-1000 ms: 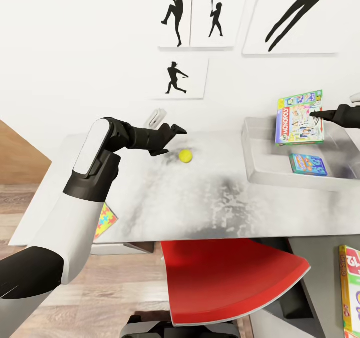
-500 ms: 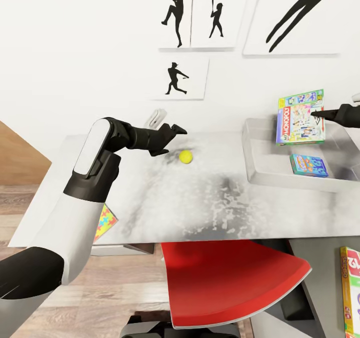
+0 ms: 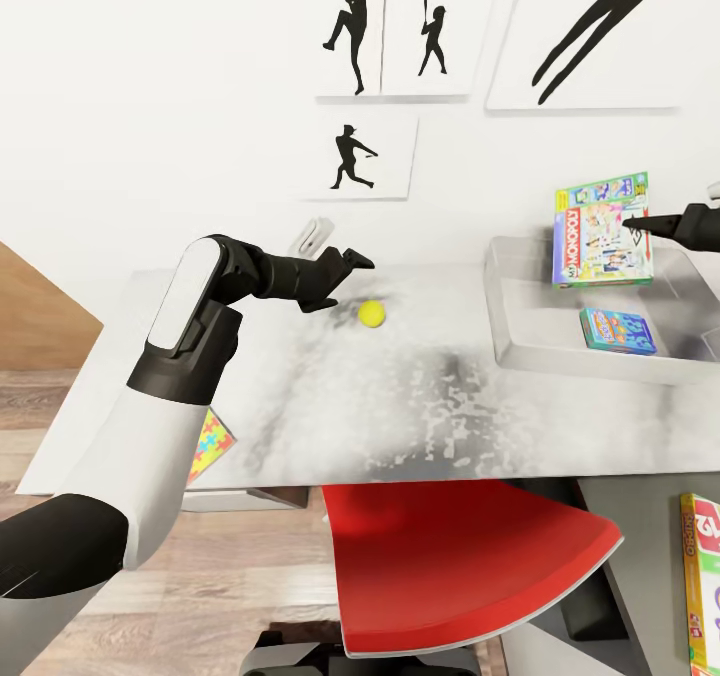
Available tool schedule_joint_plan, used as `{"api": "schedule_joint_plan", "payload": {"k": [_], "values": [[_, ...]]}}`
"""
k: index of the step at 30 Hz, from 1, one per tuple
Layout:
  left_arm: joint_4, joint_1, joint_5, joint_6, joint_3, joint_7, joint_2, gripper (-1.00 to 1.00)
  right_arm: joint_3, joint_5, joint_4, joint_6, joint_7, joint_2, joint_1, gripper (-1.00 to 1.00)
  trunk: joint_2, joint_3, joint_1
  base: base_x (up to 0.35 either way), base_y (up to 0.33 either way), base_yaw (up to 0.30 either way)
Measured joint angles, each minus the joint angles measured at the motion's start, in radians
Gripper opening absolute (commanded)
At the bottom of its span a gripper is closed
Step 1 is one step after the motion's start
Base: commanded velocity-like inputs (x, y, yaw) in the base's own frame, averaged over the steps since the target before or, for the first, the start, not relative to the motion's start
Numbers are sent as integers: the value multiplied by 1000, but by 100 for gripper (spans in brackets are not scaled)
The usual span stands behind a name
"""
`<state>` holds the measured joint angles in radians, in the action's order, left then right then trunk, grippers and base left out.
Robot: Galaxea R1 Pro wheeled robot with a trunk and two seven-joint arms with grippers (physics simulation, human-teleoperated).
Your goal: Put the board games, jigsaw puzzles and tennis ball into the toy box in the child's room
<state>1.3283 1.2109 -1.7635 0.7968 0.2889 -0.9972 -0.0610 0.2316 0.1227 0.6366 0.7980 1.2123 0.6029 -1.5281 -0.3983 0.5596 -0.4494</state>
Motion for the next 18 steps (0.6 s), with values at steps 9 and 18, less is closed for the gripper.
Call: {"api": "schedule_joint_plan", "payload": {"k": [9,18], "values": [[0,0,-1,0,0,0,0,100,-4,4,-6,-6,97,5,1,-100,0,0,0,0,0,0],[3,1,-1,0,-1,-1,0,100,-12,11,-13,-13,151,0,3,-100,0,6,0,0,0,0]]}}
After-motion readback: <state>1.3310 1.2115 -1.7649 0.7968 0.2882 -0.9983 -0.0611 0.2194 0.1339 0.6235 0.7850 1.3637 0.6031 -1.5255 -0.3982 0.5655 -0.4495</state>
